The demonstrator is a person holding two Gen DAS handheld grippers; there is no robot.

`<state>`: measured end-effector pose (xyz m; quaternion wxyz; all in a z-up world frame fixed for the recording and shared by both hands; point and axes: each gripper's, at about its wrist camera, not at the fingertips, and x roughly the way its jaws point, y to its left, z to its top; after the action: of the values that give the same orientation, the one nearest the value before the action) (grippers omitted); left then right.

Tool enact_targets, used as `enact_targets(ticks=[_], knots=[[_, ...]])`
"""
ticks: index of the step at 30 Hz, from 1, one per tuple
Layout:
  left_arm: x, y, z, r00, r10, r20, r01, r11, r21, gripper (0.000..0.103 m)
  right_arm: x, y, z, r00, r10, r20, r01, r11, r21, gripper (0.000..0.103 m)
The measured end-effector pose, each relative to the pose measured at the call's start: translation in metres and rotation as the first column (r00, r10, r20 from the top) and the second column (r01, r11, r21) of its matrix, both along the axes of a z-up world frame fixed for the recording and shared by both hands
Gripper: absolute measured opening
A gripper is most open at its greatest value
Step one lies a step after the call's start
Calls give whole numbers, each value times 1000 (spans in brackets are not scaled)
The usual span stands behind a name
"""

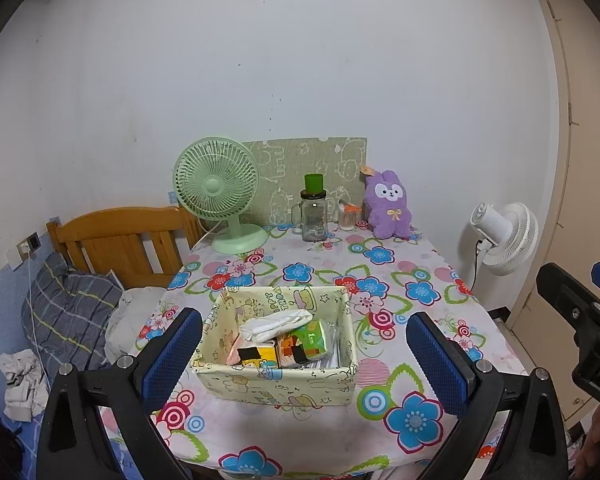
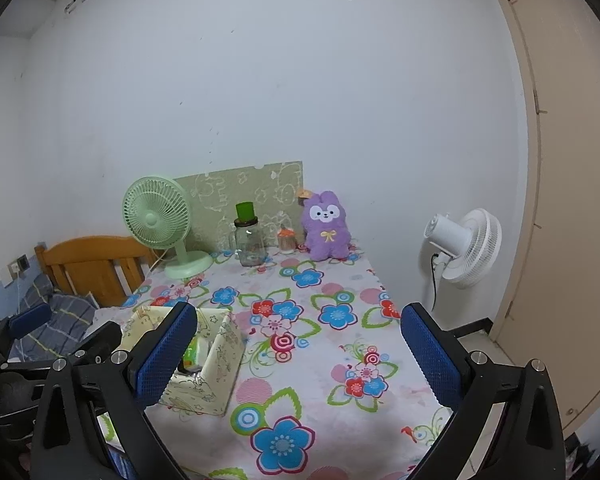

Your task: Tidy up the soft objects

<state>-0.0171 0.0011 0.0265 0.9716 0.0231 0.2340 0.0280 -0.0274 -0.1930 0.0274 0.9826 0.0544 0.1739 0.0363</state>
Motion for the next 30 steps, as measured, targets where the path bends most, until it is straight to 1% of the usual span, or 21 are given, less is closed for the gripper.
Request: enact_targets(ticks=[30], knots=[[2,3,-1,1000,8,-2,-8,1000,-2,103,9,9,-4,1000,22,-18,-22,1000,-8,103]])
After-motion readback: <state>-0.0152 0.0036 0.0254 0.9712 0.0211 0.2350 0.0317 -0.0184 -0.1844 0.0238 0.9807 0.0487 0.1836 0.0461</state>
